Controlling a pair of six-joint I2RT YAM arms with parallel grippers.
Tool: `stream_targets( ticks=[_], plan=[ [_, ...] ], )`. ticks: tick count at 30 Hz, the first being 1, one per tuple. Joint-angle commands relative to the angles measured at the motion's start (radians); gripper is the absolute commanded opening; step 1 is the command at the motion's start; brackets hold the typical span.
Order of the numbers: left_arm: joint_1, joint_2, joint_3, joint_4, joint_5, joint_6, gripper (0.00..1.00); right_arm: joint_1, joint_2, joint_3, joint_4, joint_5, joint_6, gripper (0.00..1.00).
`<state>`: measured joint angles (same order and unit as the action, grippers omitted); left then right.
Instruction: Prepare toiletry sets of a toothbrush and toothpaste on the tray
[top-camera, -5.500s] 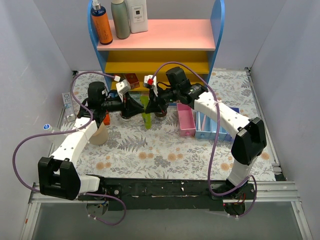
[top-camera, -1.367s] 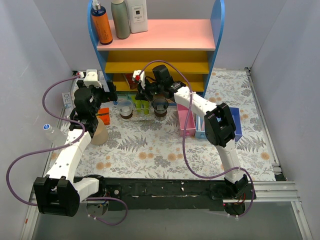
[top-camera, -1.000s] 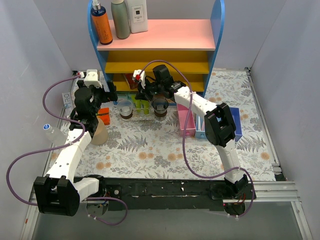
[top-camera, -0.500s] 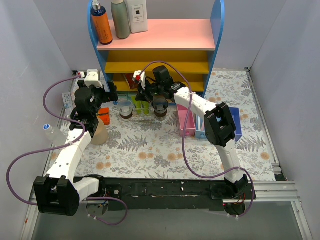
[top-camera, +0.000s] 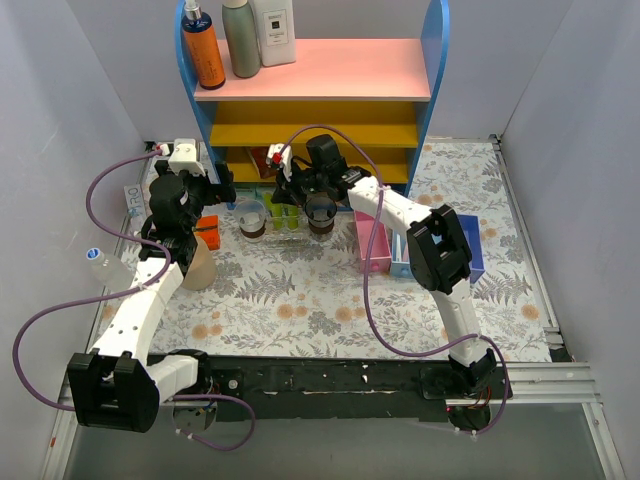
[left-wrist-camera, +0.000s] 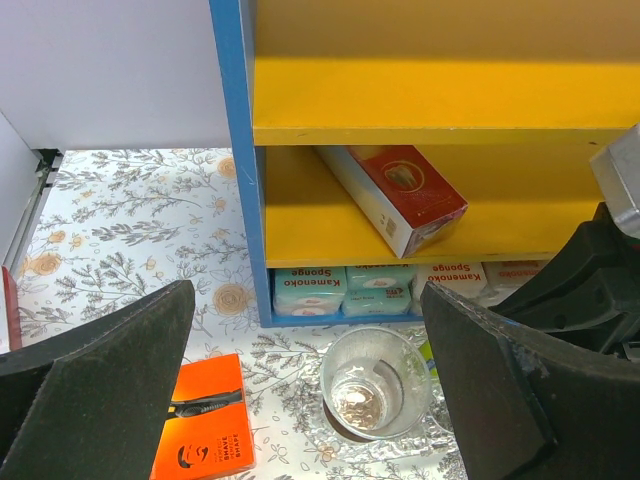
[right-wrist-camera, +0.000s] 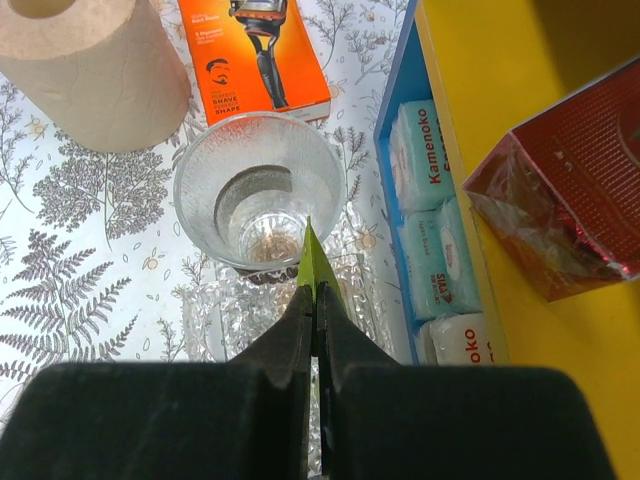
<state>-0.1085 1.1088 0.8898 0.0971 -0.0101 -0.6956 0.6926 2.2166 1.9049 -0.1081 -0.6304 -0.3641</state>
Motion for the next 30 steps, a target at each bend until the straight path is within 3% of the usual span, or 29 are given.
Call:
stream_targets(
  ticks=[1, 9, 30],
  plan=[
    [-0.005, -0.017, -0.006, -0.002, 0.009, 0.008, 0.98, -0.005, -0.008, -0.009, 0.068, -0.002, 0.011, 0.01],
    [-0.005, -0.017, -0.006, 0.000, 0.009, 0.005, 0.98, -0.005, -0.003, -0.018, 0.070, 0.009, 0.011, 0.04],
    [-0.005, -0.015, -0.011, 0.004, 0.039, 0.004, 0.98, -0.007, -0.057, -0.033, 0.088, 0.005, 0.013, 0.40]
  ],
)
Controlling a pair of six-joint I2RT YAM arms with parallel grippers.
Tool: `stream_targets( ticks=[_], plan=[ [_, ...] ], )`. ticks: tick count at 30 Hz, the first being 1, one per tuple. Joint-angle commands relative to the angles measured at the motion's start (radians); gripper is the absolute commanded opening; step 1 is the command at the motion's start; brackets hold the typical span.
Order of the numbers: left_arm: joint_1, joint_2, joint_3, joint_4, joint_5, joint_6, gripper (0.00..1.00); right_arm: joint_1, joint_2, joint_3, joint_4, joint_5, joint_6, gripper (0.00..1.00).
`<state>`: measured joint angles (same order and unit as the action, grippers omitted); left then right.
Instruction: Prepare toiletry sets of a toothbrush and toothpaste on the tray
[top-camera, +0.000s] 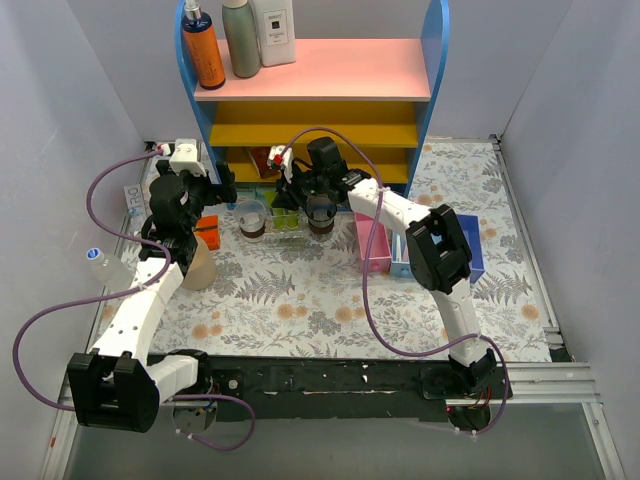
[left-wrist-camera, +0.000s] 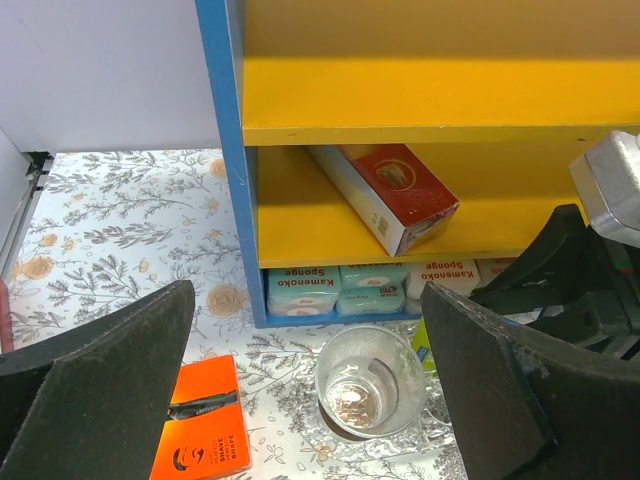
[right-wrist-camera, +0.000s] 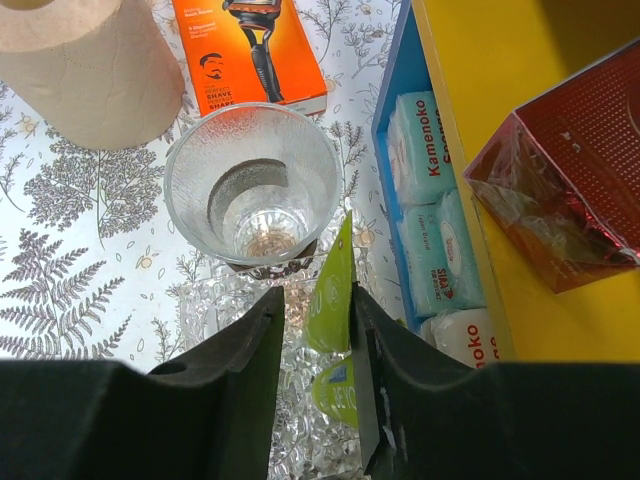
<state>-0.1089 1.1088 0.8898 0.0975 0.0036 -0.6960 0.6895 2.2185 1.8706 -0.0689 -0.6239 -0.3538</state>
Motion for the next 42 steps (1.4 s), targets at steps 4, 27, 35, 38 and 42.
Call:
stream_targets(
  ticks=[4, 27, 35, 38, 42],
  plan=[
    [-0.005, -0.018, -0.014, 0.005, 0.024, 0.004, 0.98, -0.002, -0.075, -0.004, 0.054, -0.002, 0.004, 0.43],
    [-0.006, -0.029, -0.020, 0.018, 0.035, 0.000, 0.98, -0.002, -0.169, -0.050, 0.090, -0.002, 0.015, 0.53],
    [-0.008, -0.035, -0.022, 0.019, 0.035, -0.003, 0.98, -0.002, -0.207, -0.093, 0.107, 0.010, 0.016, 0.54],
    [-0.008, -0.037, -0.022, 0.019, 0.032, -0.002, 0.98, -0.004, -0.224, -0.117, 0.122, 0.015, 0.024, 0.54],
    [-0.008, -0.040, -0.022, 0.019, 0.032, -0.002, 0.98, -0.005, -0.259, -0.151, 0.141, 0.024, 0.036, 0.54]
  ],
)
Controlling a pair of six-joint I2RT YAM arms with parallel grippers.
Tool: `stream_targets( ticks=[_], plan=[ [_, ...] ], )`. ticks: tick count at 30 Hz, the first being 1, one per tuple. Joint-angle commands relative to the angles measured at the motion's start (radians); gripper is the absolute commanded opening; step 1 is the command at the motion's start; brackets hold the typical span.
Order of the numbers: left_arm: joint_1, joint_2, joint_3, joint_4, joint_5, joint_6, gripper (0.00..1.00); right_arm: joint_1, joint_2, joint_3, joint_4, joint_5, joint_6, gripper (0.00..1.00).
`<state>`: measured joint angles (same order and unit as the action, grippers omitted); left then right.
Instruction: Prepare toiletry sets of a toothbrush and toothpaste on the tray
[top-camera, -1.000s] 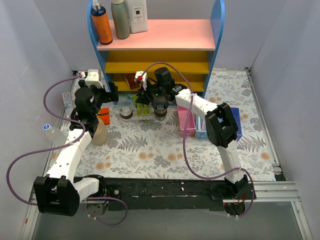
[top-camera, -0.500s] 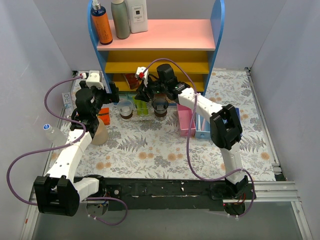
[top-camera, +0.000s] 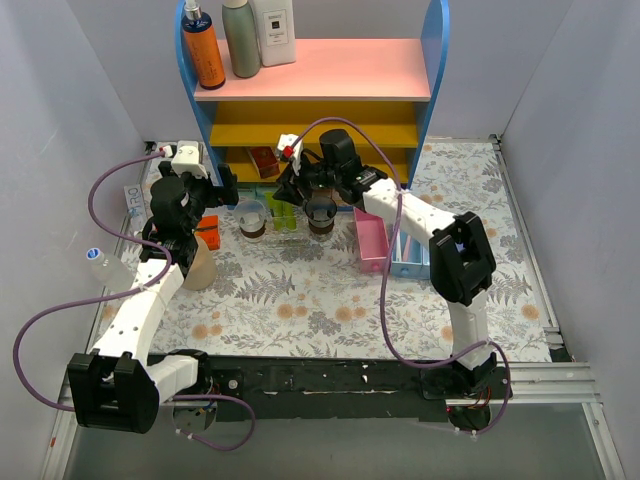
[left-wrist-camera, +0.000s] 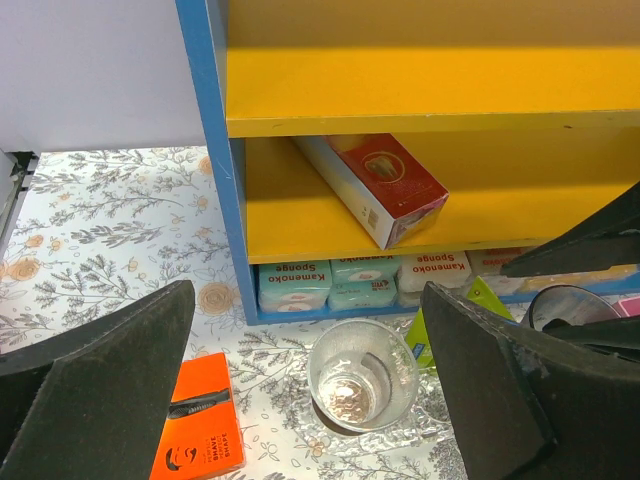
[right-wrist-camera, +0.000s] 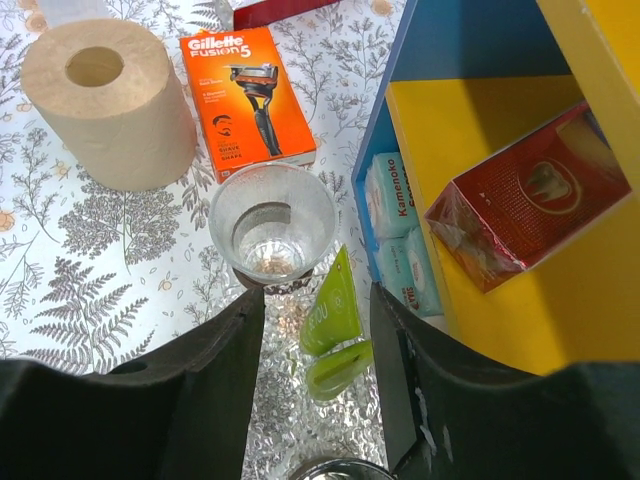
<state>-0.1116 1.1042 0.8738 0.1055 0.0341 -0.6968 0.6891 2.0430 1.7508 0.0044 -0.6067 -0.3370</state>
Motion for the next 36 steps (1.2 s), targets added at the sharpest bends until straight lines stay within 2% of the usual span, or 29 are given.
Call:
stream_targets(
  ticks=[1, 9, 15, 18, 21, 25, 36],
  plan=[
    [-0.005, -0.037, -0.006, 0.011, 0.001, -0.001, 0.98, -0.006, -0.090, -0.039, 0.072, 0.012, 0.024, 0.54],
    [-0.011, -0.046, -0.004, 0.010, -0.002, -0.006, 0.98, -0.059, -0.222, -0.175, 0.109, 0.021, 0.116, 0.48],
    [-0.023, -0.046, -0.006, 0.011, -0.014, -0.015, 0.98, -0.169, -0.404, -0.393, 0.140, 0.044, 0.259, 0.43],
    [-0.030, -0.046, -0.007, 0.013, -0.017, -0.020, 0.98, -0.247, -0.504, -0.503, 0.131, 0.087, 0.303, 0.42],
    [-0.033, -0.041, -0.006, 0.011, -0.011, -0.029, 0.98, -0.298, -0.578, -0.573, 0.057, 0.220, 0.299, 0.41],
    [-0.034, -0.030, 0.002, 0.000, -0.011, -0.040, 0.98, -0.330, -0.616, -0.616, -0.049, 0.448, 0.299, 0.41],
    [-0.034, -0.030, 0.011, -0.007, -0.011, -0.055, 0.98, -0.384, -0.529, -0.643, -0.066, 0.538, 0.400, 0.35]
  ],
)
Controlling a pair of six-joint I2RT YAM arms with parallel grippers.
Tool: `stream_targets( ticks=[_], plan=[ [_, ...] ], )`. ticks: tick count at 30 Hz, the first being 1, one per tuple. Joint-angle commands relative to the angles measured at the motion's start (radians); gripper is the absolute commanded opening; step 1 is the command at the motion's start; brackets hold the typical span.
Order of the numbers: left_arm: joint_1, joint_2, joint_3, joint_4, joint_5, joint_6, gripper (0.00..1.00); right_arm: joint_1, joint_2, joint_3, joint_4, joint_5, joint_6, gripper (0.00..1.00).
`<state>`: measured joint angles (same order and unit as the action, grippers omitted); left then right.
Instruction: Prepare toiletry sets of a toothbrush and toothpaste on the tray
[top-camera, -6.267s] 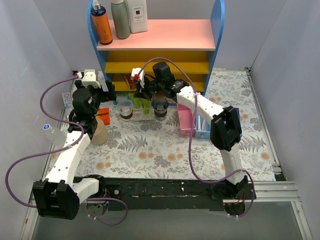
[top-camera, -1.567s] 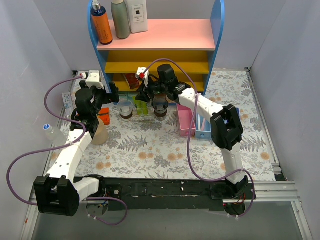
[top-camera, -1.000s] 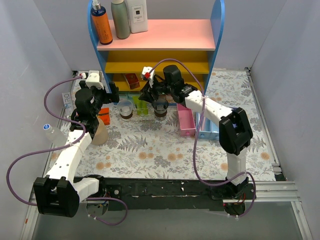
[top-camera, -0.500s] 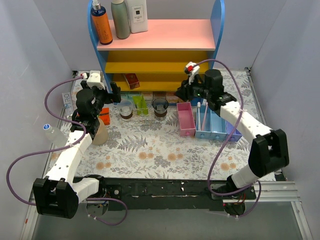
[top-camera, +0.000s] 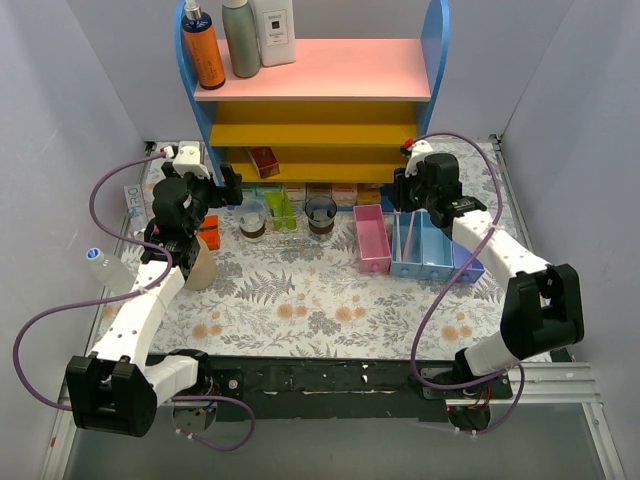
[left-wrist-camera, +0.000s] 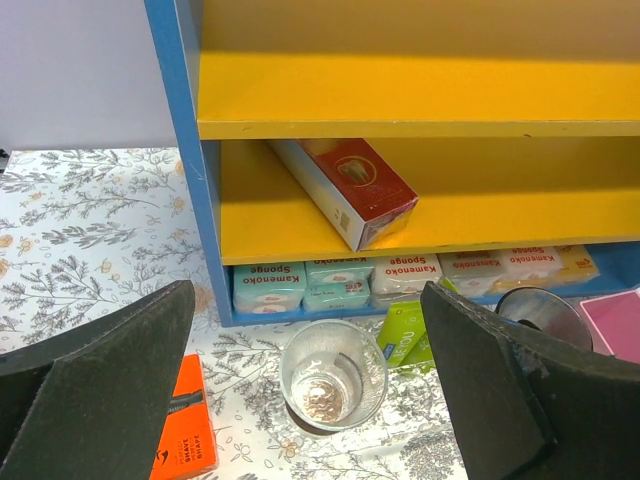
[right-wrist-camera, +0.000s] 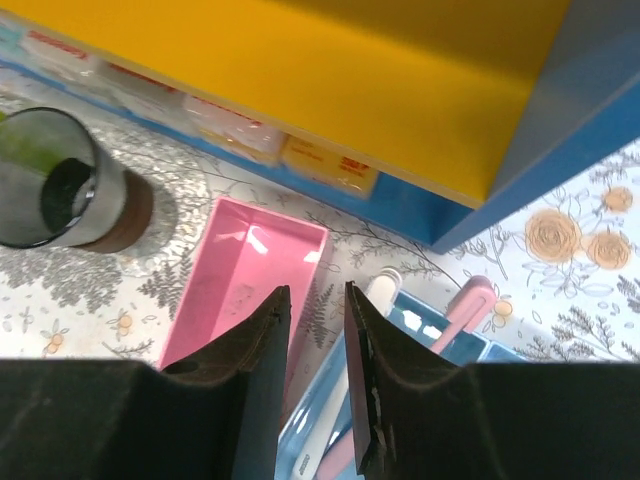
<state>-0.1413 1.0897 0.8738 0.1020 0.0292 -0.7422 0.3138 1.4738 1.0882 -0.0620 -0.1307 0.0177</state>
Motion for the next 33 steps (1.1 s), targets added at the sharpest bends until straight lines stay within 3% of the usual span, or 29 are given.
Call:
stream_targets(
  ticks=[1, 14, 33],
  plan=[
    [-0.004, -0.019, 0.011, -0.004, -0.005, -0.009, 0.98, -0.007, 0.049, 0.024, -0.010, 0.075, 0.051, 0.34],
    [-0.004, -0.034, 0.005, 0.005, 0.018, -0.013, 0.98, -0.007, 0.100, 0.038, -0.044, 0.235, 0.134, 0.32],
    [-0.004, -0.008, 0.016, -0.008, 0.028, 0.000, 0.98, 0.042, 0.204, 0.072, -0.013, 0.287, 0.160, 0.39]
  ],
)
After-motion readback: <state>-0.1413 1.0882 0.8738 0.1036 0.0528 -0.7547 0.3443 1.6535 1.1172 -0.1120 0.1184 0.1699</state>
